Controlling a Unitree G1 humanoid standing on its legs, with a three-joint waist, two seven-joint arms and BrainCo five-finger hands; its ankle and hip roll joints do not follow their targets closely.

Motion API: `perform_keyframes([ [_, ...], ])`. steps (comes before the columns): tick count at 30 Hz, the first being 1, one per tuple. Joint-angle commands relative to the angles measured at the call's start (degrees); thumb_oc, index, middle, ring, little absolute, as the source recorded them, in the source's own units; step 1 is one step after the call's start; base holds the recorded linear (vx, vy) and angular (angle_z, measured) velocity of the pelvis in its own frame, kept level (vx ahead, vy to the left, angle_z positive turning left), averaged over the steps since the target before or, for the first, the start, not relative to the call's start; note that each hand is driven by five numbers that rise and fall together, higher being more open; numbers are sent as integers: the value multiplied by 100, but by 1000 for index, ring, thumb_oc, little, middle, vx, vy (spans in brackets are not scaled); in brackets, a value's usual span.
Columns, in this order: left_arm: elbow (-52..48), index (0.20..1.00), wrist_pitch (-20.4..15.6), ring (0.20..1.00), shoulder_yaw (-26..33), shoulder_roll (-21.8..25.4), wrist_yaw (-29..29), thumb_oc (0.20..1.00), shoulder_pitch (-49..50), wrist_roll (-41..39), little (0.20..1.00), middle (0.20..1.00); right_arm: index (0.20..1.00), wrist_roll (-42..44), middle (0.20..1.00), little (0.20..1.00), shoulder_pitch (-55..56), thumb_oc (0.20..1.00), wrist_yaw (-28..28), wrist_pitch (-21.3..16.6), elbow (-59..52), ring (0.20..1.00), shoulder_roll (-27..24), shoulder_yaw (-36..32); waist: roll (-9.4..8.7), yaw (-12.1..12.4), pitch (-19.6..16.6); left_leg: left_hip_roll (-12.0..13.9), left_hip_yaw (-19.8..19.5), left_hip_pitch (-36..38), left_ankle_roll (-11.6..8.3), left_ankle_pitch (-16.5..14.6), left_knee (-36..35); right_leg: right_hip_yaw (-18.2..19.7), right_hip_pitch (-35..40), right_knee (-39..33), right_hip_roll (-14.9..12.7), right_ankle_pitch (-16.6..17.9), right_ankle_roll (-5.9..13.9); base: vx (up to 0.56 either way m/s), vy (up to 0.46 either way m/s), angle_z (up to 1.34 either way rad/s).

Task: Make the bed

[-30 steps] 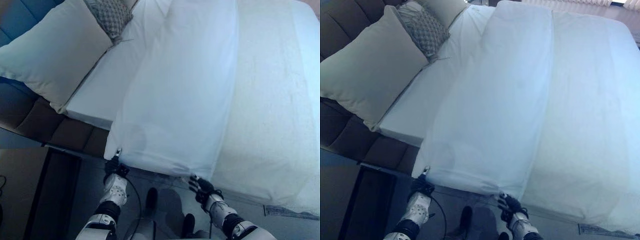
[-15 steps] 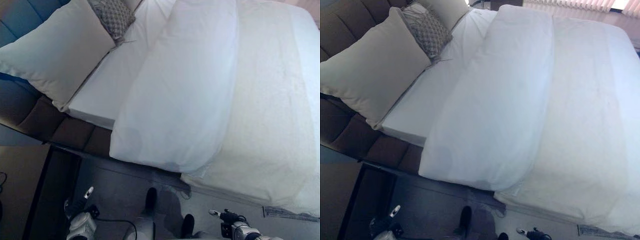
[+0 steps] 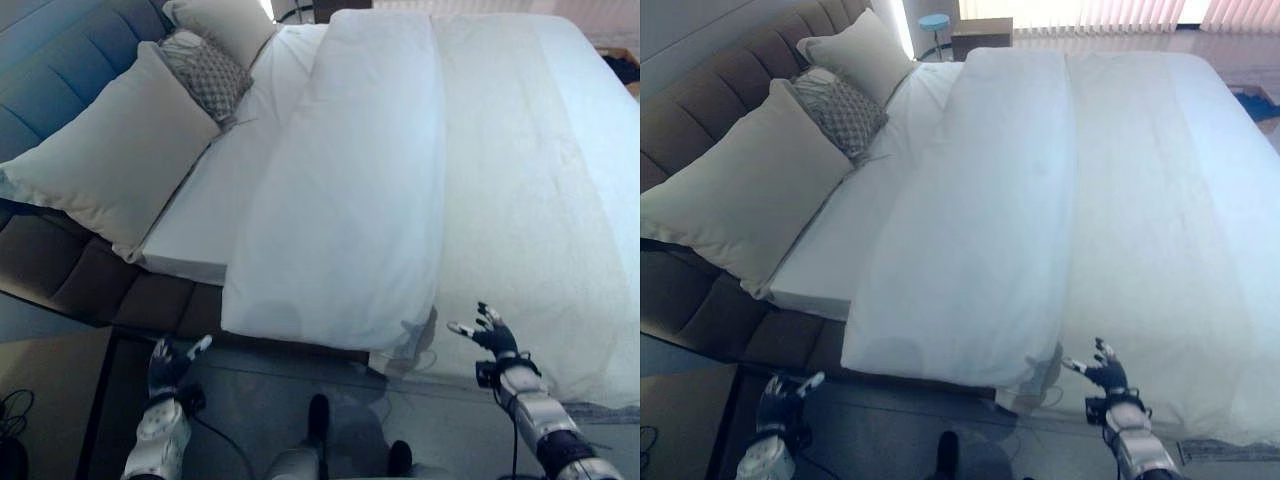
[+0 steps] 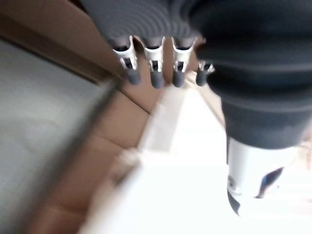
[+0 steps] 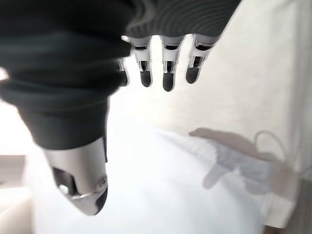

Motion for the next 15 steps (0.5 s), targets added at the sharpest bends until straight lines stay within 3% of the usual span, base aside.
perform_keyframes([
  [1,-369,1000,-283,1000,-222,189,-568,1000,-811,-702,1000,1000,1000,333,1000,1000,-826,1000,233,-340,-523,1000,-142,251,-351,-93,389,-366,161,57,-76,-904,1316,253,-376,148,-462,135,269,-37,-51,24],
  [4,-623,1000,-337,1000,-565,430,-689,1000,-1517,-1087,1000,1000,1000,578,1000,1000,-1592,1000,315,-350,-723,1000,-308,641,-388,-39,519,-433,-1,-378,-66,-846,1460,350,-561,300,-463,111,269,25,-33,6],
  [6,-820,1000,-369,1000,-952,754,-837,1000,-2255,-1495,1000,1000,1000,1101,1000,1000,-2215,1000,245,-492,-784,1000,-313,887,-373,16,552,-260,75,-863,-57,-304,962,471,-535,213,-317,91,316,141,48,15],
  [7,-807,1000,-372,1000,-955,759,-842,1000,-2272,-1501,1000,1000,1000,1107,1000,1000,-2229,1000,248,-497,-773,1000,-313,884,-382,26,557,-262,84,-858,-58,-297,949,480,-540,214,-321,89,316,167,68,9],
  [8,-802,1000,-375,1000,-1145,869,-913,1000,-2718,-1719,1000,1000,1000,1503,1000,1000,-2524,1000,246,-596,-821,1000,-173,939,-397,97,622,-185,159,-1060,-97,-58,709,587,-433,145,-224,32,325,184,106,-13],
  [12,-895,1000,-352,1000,-1427,891,-989,1000,-3214,-2172,1000,1000,1000,2512,1000,1000,-2936,1000,448,-729,-1018,1000,292,1093,-451,178,644,-290,67,-1112,26,-211,966,911,-505,348,-228,-114,408,161,207,-59],
  [14,-712,1000,-391,1000,-1699,889,-990,1000,-3901,-2548,1000,1000,1000,3625,1000,1000,-3465,1000,622,-958,-1035,1000,818,1292,-516,168,809,-386,318,-1211,250,-509,1400,1200,-889,1034,-503,-75,591,97,374,-66],
  [15,-704,1000,-392,1000,-1701,893,-994,1000,-3914,-2552,1000,1000,1000,3630,1000,1000,-3478,1000,628,-961,-1024,1000,818,1289,-527,187,811,-385,339,-1219,252,-515,1409,1222,-913,1057,-505,-84,593,70,472,-37],
])
